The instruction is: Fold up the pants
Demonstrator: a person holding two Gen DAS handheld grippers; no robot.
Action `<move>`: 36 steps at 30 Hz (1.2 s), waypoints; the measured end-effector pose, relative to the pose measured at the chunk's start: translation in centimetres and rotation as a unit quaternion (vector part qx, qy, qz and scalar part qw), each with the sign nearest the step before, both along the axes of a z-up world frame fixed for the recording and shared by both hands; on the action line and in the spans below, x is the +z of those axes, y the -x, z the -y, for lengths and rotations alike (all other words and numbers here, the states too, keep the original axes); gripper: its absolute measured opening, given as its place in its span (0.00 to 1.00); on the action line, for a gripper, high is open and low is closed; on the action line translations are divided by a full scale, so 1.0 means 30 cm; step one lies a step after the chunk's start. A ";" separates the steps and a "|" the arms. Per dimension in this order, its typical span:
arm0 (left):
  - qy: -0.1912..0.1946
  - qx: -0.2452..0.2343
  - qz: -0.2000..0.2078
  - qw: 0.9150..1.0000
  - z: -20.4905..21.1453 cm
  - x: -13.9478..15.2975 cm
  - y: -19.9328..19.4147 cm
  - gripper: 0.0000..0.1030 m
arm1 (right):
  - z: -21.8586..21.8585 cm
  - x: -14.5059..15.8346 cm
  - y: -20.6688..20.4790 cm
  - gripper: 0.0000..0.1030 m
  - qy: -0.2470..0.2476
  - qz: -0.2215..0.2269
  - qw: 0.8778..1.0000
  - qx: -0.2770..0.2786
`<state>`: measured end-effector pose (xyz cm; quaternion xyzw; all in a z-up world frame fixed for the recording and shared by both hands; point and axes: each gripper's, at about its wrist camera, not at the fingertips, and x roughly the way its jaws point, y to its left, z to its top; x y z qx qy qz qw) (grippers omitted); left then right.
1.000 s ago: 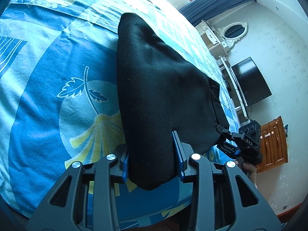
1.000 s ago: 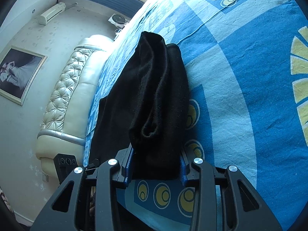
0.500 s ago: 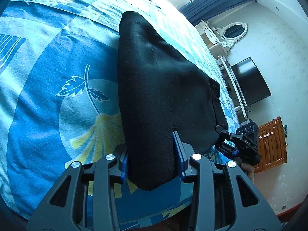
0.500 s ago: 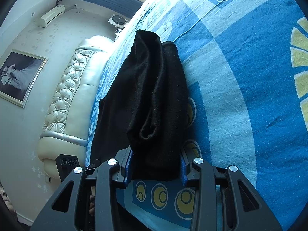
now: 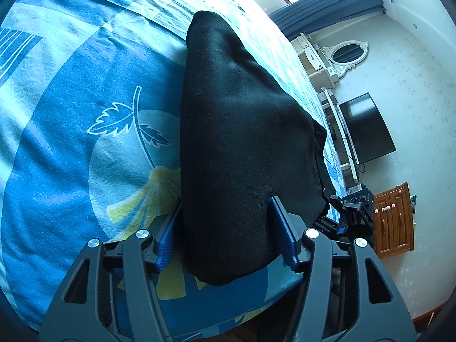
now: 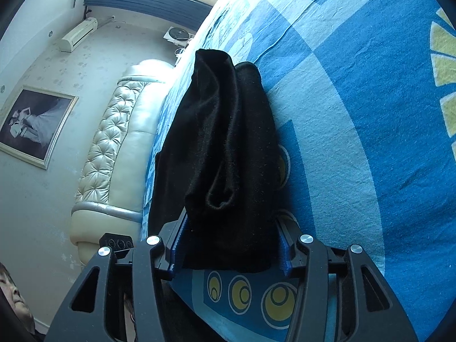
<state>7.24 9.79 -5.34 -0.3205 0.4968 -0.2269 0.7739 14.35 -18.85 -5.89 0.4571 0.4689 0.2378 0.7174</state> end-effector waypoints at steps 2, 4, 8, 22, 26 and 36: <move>0.008 -0.002 0.004 1.000 0.001 0.000 0.000 0.67 | 0.008 -0.001 0.002 0.55 -0.017 0.005 1.000 -0.001; 0.012 0.000 0.010 1.000 0.008 0.005 0.003 0.78 | 0.013 -0.002 0.003 0.57 -0.029 0.010 1.000 -0.001; 0.006 -0.003 0.024 1.000 0.033 0.015 0.009 0.87 | 0.014 0.001 0.005 0.60 -0.037 0.017 0.999 0.001; -0.103 -0.015 0.081 0.991 0.153 0.018 0.026 0.95 | 0.070 0.003 0.038 0.65 -0.063 0.019 0.998 0.008; -0.138 -0.013 0.096 0.986 0.188 0.019 0.024 0.98 | 0.101 -0.005 0.058 0.65 -0.073 0.015 0.997 -0.001; -0.210 0.044 0.041 0.976 0.223 0.072 0.046 0.98 | 0.069 0.043 0.102 0.74 0.016 0.029 0.999 0.030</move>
